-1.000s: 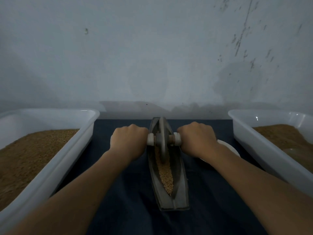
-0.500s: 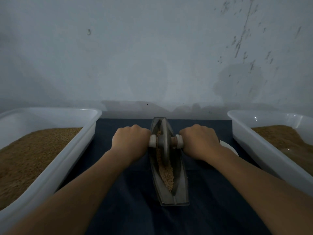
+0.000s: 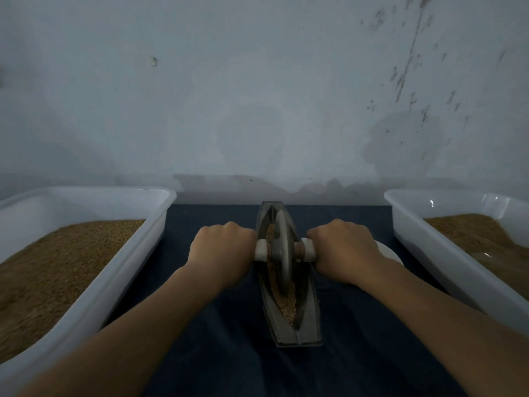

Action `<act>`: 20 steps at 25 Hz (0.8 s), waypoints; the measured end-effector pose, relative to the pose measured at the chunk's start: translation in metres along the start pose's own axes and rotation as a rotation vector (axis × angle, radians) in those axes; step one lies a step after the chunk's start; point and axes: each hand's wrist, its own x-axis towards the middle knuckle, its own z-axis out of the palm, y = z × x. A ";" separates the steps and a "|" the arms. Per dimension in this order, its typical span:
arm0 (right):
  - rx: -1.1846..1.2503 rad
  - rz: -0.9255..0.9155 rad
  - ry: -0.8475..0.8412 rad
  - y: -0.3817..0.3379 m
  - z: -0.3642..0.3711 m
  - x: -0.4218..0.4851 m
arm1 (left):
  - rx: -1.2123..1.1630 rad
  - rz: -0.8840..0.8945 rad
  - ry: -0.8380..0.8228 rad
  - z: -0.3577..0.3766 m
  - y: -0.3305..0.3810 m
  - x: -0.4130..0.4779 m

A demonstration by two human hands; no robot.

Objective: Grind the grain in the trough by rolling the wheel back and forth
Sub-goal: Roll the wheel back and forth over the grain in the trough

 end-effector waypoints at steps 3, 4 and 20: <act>-0.009 0.011 0.023 0.002 0.004 -0.013 | 0.041 0.043 0.045 0.001 0.001 -0.007; -0.012 0.014 0.024 0.003 0.006 -0.012 | 0.046 0.046 0.050 0.002 0.001 -0.004; -0.009 -0.012 0.035 0.006 0.011 0.028 | 0.031 -0.054 0.078 0.014 -0.004 0.019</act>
